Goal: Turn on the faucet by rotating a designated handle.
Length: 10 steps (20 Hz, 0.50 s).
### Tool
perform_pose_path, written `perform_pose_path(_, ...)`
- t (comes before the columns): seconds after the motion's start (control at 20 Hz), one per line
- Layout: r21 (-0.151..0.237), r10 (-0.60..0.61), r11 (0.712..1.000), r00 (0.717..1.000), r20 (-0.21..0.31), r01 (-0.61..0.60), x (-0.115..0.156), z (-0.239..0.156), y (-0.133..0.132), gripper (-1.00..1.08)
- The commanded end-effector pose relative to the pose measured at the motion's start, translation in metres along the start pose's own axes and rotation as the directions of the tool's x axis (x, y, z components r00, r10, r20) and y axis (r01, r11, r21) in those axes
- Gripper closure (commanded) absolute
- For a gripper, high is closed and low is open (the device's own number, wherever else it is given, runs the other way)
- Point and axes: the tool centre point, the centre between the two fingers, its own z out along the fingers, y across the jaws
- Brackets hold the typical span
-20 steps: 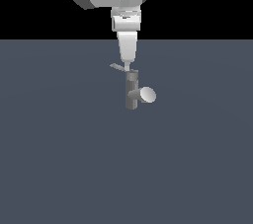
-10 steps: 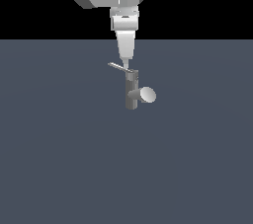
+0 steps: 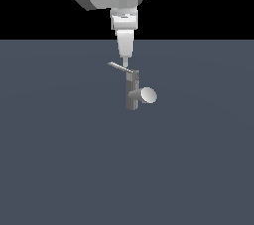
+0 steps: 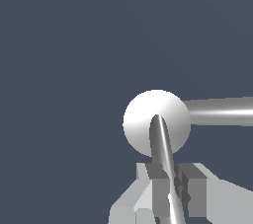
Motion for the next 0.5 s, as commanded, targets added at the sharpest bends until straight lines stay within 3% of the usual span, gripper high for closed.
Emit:
perform_pose_path(0.0,-0.019,-0.054,0.998,0.998,0.020,0.054,-0.041,0.015,-0.003,1.08)
perform_pose_path(0.45,-0.023,-0.074,0.997,0.997,0.026,0.075,-0.059,0.019,-0.021,1.08)
